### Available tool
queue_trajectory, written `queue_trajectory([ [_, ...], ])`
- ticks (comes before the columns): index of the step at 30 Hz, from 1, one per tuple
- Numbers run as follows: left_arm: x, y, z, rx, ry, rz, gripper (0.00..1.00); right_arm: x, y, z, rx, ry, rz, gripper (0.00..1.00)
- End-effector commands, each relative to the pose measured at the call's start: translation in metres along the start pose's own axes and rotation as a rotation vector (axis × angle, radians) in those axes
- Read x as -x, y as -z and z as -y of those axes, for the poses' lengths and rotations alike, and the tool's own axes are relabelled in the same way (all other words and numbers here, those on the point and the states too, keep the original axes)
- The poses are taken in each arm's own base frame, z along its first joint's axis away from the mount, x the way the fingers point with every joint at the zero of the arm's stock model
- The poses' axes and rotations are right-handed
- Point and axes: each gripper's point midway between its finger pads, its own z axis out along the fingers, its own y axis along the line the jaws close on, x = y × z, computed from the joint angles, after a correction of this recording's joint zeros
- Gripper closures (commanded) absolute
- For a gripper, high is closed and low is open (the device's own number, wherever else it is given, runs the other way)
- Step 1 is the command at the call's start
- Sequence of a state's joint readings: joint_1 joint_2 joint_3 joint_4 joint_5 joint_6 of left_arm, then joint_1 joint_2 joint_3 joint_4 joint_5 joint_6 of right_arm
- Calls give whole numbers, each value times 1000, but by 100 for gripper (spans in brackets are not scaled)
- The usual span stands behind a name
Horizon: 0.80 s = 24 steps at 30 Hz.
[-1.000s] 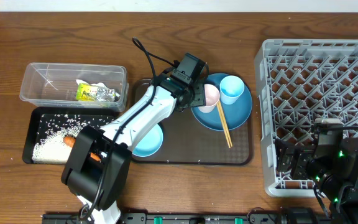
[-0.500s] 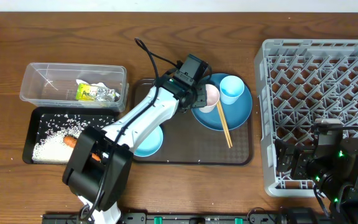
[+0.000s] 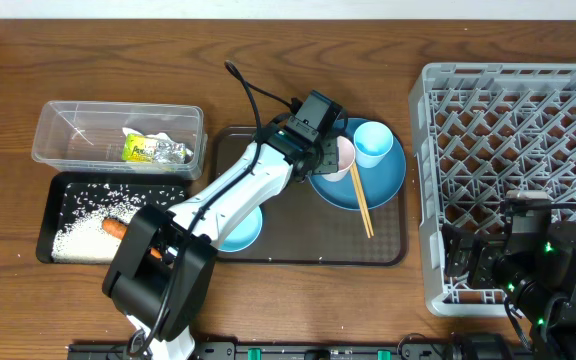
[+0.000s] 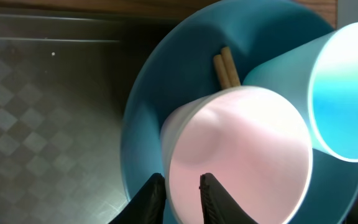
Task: Sort waste into correct bins and load items into the dishwasher rack
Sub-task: 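Grasp the pink cup with the left gripper and lift it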
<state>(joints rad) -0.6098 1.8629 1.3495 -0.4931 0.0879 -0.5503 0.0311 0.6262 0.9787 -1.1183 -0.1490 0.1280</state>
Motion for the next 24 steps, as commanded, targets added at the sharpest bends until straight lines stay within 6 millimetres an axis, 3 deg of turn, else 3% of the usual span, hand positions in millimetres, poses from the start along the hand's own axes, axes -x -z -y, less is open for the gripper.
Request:
queue_trajectory([
  [1, -5, -8, -15, 61, -1, -2, 81, -2, -2, -5, 33, 7, -8, 1],
  [2, -5, -8, -15, 62, 0, -2, 81, -2, -2, -5, 33, 6, -9, 1],
  [4, -4, -8, -15, 61, 0, -1, 93, -2, -2, -5, 33, 6, -9, 1],
  [10, 2, -3, -17, 55, 11, 16, 94, -2, -2, -5, 34, 6, -8, 1],
  [13, 12, 9, -18, 42, 24, 46, 94, -2, -2, -6, 36, 7, -7, 1],
  [18, 36, 53, -21, 3, 58, 141, 94, 1, -1, -6, 37, 9, 3, 1],
  [24, 53, 136, -19, -148, 64, 232, 94, -12, -1, 0, 3, 0, -47, 1],
])
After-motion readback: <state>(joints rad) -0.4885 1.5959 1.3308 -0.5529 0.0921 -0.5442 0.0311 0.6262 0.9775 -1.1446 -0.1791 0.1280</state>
